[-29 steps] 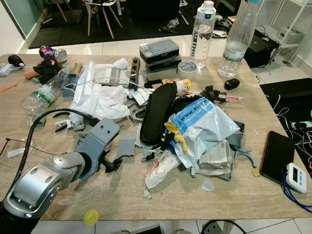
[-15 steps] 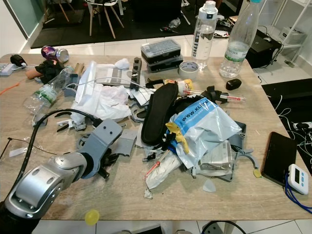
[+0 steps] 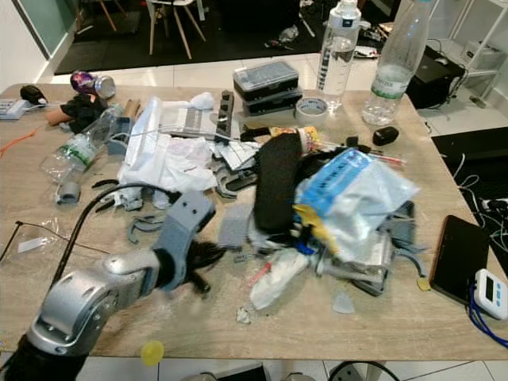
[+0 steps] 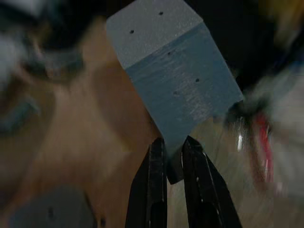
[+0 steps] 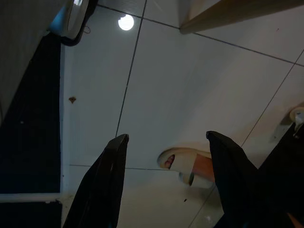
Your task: Picking trash to rubbish bin
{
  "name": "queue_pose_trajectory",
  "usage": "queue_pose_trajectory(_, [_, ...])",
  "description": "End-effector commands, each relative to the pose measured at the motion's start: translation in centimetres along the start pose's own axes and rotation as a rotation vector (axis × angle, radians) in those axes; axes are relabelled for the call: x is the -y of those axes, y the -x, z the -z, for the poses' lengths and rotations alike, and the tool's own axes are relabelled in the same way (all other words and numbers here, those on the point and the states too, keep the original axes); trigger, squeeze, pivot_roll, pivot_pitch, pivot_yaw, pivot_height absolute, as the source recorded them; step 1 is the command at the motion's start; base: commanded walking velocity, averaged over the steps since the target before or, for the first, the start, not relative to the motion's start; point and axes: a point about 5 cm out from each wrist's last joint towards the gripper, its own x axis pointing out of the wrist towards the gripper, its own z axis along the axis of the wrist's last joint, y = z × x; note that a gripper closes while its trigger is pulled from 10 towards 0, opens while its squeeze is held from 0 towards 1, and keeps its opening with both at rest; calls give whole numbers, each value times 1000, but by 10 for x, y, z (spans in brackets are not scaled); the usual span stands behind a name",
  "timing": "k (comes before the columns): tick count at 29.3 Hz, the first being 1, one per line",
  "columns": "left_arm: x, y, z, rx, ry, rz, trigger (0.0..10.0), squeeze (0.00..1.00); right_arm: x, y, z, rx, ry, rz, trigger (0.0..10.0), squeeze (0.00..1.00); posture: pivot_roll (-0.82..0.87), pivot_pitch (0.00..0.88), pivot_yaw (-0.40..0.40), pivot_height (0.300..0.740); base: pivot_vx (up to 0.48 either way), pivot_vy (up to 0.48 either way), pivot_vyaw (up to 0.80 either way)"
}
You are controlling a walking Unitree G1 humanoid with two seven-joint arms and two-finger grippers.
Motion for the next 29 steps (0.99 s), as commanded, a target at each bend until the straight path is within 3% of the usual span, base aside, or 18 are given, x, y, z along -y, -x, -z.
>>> queue_pose_trajectory(1, [1, 2, -10, 75, 2, 19, 0, 0, -5, 0, 3, -14, -1, -9, 10000, 0, 53, 112, 29, 740, 0, 0, 0])
queue_pose_trajectory(2, [-2, 4, -21, 161, 27, -2, 5294, 0, -5, 0, 3, -13, -1, -10, 10000, 0, 53, 112, 29, 740, 0, 0, 0])
queue_pose_trajectory(5, [-6, 4, -26, 203, 35, -27, 5294, 0, -5, 0, 2, -12, -1, -9, 10000, 0, 55, 109, 29, 740, 0, 0, 0])
queue_pose_trajectory(6, [-11, 5, -31, 234, 30, -64, 10000, 0, -4, 0, 1, -10, 0, -9, 10000, 0, 55, 109, 29, 740, 0, 0, 0])
queue_pose_trajectory(10, [-20, 8, -44, 343, 75, -118, 10000, 0, -3, 0, 0, -10, 0, -8, 10000, 0, 55, 109, 29, 740, 0, 0, 0])
queue_pose_trajectory(11, [-20, 8, -44, 343, 75, -118, 10000, 0, -3, 0, 0, -10, 0, -8, 10000, 0, 55, 109, 29, 740, 0, 0, 0])
queue_pose_trajectory(15, [-24, 16, -61, 490, 154, -84, 10000, 0, -4, 0, 1, -11, 2, -9, 10000, 0, 55, 109, 29, 740, 0, 0, 0])
queue_pose_trajectory(20, [-24, 19, -66, 542, 167, -66, 10000, 0, -5, 0, 3, -14, 2, -11, 10000, 0, 54, 110, 25, 740, 0, 0, 0])
queue_pose_trajectory(23, [-20, 23, -73, 604, 181, -23, 10000, 0, -7, 0, 2, -12, 4, -14, 10000, 0, 54, 110, 25, 740, -351, 0, 0])
queue_pose_trajectory(29, [-18, 22, -74, 615, 187, -13, 10000, 0, -6, 0, -6, -1, 6, -15, 10000, 0, 54, 110, 25, 740, -463, 0, 0])
